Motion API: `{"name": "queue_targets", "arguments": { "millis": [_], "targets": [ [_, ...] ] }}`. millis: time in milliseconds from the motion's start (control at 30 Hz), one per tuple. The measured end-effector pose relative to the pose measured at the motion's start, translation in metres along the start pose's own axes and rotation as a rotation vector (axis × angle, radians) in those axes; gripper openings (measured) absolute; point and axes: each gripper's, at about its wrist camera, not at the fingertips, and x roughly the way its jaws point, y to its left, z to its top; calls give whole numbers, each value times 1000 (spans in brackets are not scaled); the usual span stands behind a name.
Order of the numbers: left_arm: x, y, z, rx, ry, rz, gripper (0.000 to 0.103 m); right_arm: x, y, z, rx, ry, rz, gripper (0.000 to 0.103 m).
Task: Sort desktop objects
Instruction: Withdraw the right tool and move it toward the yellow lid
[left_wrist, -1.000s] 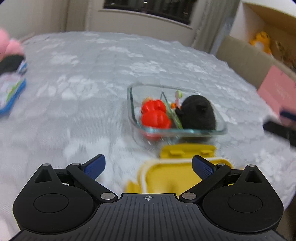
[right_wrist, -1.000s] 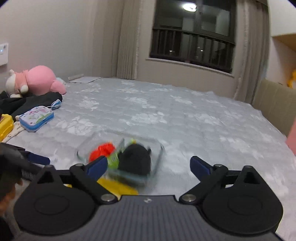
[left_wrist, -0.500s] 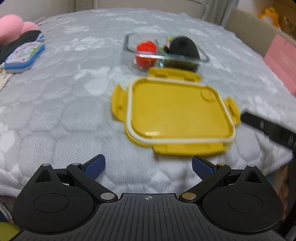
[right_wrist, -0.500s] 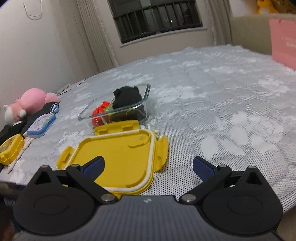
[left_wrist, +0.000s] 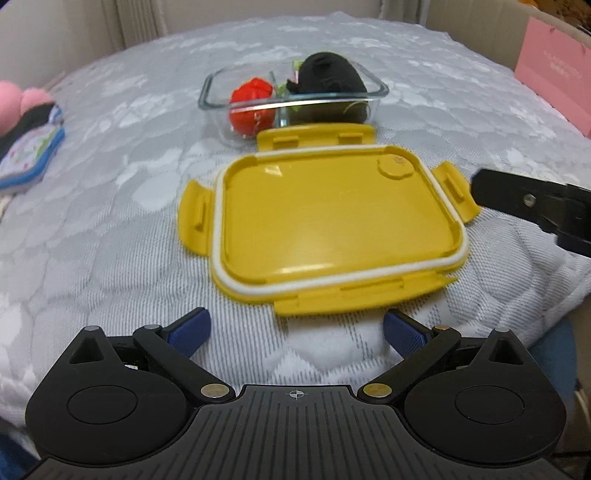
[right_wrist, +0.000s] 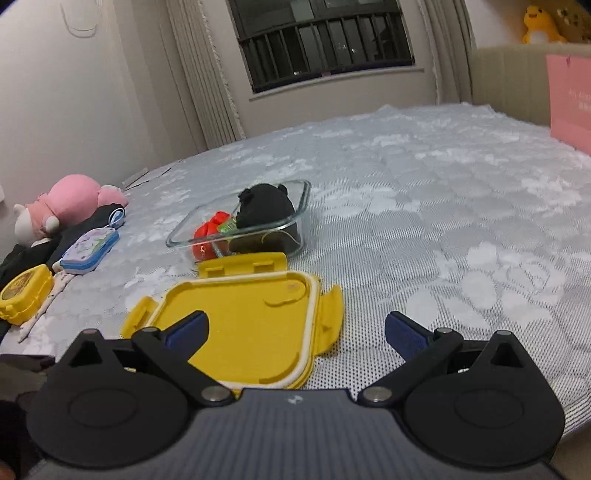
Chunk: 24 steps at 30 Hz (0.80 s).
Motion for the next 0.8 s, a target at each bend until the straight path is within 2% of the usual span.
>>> {"name": "queue_targets", "arguments": {
  "millis": [167,300,433,600,733,800],
  "targets": [
    [8,-1,7,34,10,-7,102,-6,-12,0,35,3,-16,102],
    [10,4,9,30,6,-13,102,5,-21,3,62,21,-72,100],
    [1,14,5,22,-15,-22,102,16,-29,8,170,73,14,96],
    [-12,39,-1,14,-48,-25,102,26,-10,13,107,69,-67,97],
    [-1,58,-1,-41,-22,-72,102,28,-3,14,129,63,-71,97],
    [1,61,1,-37,-25,-87,102,29,-1,15,131,47,-89,98]
  ]
}}
